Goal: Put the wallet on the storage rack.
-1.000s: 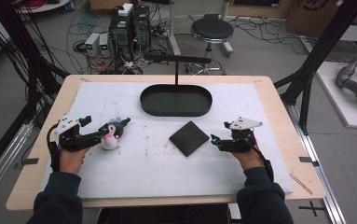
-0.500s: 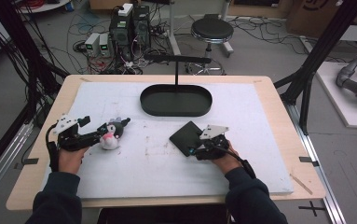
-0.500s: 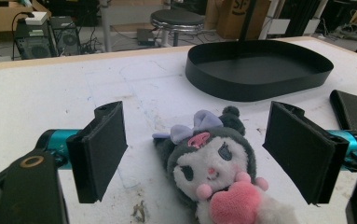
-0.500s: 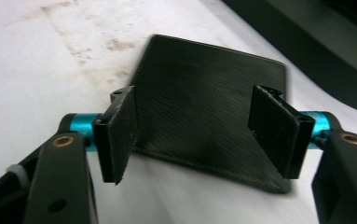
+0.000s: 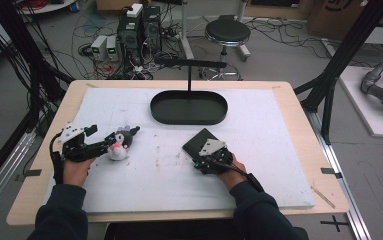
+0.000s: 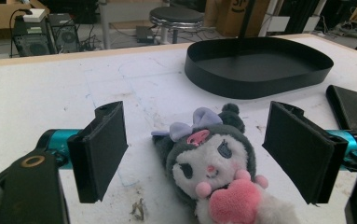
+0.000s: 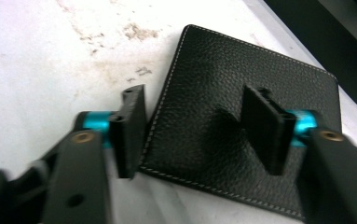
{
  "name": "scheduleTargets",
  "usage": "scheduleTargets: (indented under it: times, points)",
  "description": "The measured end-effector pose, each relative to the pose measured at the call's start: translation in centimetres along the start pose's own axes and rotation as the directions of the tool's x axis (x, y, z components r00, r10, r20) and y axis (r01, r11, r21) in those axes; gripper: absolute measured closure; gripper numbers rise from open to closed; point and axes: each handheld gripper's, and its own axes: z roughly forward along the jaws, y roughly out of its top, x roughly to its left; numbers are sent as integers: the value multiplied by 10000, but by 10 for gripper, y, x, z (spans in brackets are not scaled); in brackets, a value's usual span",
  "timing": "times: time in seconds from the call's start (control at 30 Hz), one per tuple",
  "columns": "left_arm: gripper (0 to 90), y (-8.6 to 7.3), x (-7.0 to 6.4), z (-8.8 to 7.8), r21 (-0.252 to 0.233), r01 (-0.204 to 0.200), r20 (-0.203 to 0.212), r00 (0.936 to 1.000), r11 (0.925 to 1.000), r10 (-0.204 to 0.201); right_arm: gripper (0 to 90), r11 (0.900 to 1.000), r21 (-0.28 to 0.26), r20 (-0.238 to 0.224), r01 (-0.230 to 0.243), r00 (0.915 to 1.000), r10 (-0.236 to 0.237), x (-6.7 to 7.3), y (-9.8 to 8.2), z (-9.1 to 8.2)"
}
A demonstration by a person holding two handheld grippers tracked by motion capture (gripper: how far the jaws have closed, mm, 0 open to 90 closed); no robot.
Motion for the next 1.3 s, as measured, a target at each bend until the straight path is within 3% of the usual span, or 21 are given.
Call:
scheduleTargets:
  times: [0.2,0.47,0.73,0.77,0.8,0.97,1.03,1.07,1.1,1.13,1.17,1.2,1.27,1.3]
  points:
    - [209,0,0,1,12,47,16,10000,10000,-47,689,9994,89,53,321,9995,-321,3,1,-4]
    - [210,-1,1,0,0,110,4,9999,9999,-110,841,9999,-3,-220,-119,9997,119,-4,0,-15]
    - [210,-1,2,0,-2,121,-22,9999,9999,-121,857,9982,-349,-114,-489,9988,485,-20,-12,-41]
    - [211,-1,3,0,5,118,-27,9999,9999,-118,857,9983,-119,-454,-574,9974,568,-27,-19,-47]
    - [211,-1,2,0,-7,140,-33,9999,9999,-140,856,9994,-10,-638,-347,9974,345,-29,-23,-49]
    - [212,-1,2,1,16,123,-20,9999,9999,-123,857,9976,618,-791,305,9965,-256,-38,-37,-60]
    - [213,-1,2,1,49,89,-28,10000,9999,-89,900,9982,594,-805,55,9968,-7,-44,-43,-65]
    - [213,-1,1,1,37,109,-16,9999,9999,-109,891,9982,593,-841,-60,9964,110,-47,-44,-66]
    - [214,-1,1,1,37,109,-16,9999,9999,-109,757,9983,495,-663,-294,9973,326,-48,-43,-65]
    - [214,-1,1,1,57,86,-9,10000,9999,-86,757,9983,495,-663,-294,9973,326,-48,-43,-65]
    - [215,-1,1,1,66,84,-4,10000,9999,-84,557,9929,242,-345,-1162,9925,1170,-50,-40,-62]
    - [215,-1,1,1,66,84,-4,10000,9999,-84,557,9929,242,-345,-1162,9925,1170,-50,-40,-62]
    - [216,-1,1,2,75,68,-10,10000,9999,-68,419,9857,61,352,-1684,9851,1681,-47,-33,-55]
    - [216,-1,1,2,74,74,-9,10000,9999,-74,357,9777,85,1245,-2096,9704,2070,-43,-24,-44]
